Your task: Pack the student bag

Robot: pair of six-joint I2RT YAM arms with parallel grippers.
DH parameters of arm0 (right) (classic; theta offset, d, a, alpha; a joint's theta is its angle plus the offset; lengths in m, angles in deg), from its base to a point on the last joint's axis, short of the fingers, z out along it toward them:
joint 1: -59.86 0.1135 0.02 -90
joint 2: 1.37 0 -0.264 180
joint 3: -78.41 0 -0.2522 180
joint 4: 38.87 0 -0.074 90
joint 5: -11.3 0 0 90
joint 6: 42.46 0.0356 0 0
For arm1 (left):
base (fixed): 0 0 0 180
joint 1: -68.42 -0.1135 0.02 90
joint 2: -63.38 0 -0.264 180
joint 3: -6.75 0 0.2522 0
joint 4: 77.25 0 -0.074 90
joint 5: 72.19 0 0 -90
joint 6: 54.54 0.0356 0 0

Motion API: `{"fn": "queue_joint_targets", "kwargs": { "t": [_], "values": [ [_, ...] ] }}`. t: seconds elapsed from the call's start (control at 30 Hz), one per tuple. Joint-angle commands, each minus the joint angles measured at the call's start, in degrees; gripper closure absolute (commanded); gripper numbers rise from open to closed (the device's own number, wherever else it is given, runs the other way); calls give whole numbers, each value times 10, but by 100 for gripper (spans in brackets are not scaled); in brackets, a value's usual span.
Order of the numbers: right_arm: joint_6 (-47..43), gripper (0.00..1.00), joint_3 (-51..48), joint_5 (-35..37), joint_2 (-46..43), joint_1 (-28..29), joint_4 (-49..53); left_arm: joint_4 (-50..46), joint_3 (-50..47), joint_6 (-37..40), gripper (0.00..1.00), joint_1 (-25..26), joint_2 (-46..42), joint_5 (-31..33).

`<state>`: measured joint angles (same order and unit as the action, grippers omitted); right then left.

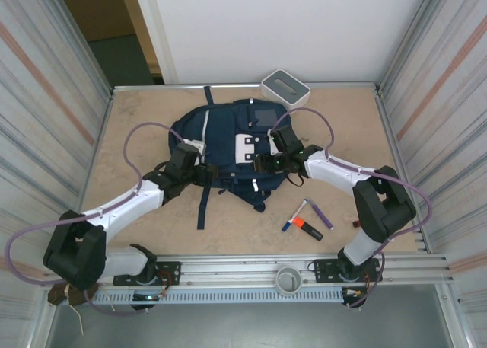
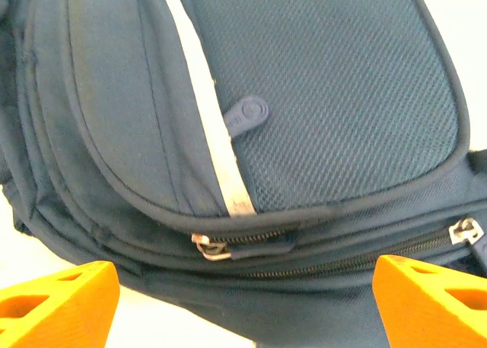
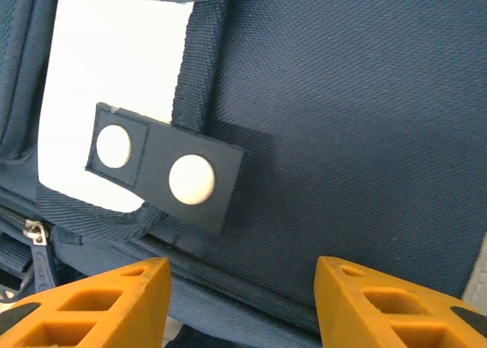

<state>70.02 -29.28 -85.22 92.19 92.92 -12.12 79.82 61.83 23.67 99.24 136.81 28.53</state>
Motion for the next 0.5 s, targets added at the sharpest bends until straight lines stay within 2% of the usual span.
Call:
{"fn": "queue_joint_targets", "kwargs": {
  "t": [0.0, 0.27, 0.47],
  "values": [
    [-15, 48, 10, 20, 13, -6, 8, -17, -3, 20, 12, 0, 18, 55],
    [-13, 47, 9, 18, 37, -13, 4, -6, 42, 36, 12, -3, 90, 64],
    [-11, 48, 10, 14, 50, -20, 10, -5, 56, 33, 12, -6, 90, 57]
  ]
}}
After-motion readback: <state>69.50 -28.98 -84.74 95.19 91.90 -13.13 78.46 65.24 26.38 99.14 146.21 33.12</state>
